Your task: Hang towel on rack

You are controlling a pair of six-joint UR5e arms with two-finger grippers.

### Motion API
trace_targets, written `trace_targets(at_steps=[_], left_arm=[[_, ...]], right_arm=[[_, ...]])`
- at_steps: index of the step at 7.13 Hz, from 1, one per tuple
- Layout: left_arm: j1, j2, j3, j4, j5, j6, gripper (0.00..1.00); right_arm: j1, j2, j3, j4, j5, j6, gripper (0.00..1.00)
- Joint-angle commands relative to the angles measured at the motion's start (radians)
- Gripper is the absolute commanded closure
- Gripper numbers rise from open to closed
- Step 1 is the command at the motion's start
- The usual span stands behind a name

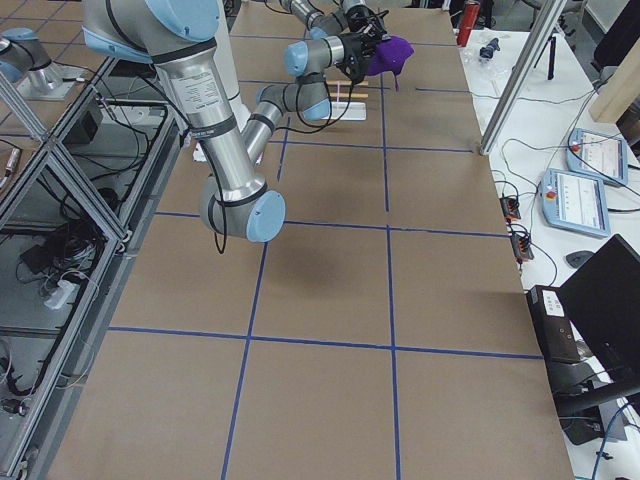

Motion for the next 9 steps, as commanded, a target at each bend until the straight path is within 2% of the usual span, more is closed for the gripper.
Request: trace_targets(at_steps=[1, 4, 5, 6, 9], left_arm=[[0.008, -0.017, 0.005, 0.002, 0.043, -0.001, 0.0], [0.008, -0.014, 0.006, 0.002, 0.043, 0.002, 0.04], [0.008, -0.014, 0.011, 0.002, 0.043, 0.0, 0.14], [0.008, -0.014, 0.015, 0.002, 0.043, 0.0, 0.37], [0.007, -0.014, 0.016, 0.004, 0.043, -0.001, 0.9]], right_arm=[[-0.001, 0.0, 0.001, 0.0, 0.0, 0.0, 1.0], [-0.002, -0.002, 0.001, 0.001, 0.002, 0.0, 1.0], [-0.002, -0.002, 0.002, 0.001, 0.002, 0.0, 1.0], [-0.002, -0.002, 0.002, 0.001, 0.002, 0.0, 1.0], [-0.002, -0.002, 0.005, 0.001, 0.002, -0.002, 1.0]])
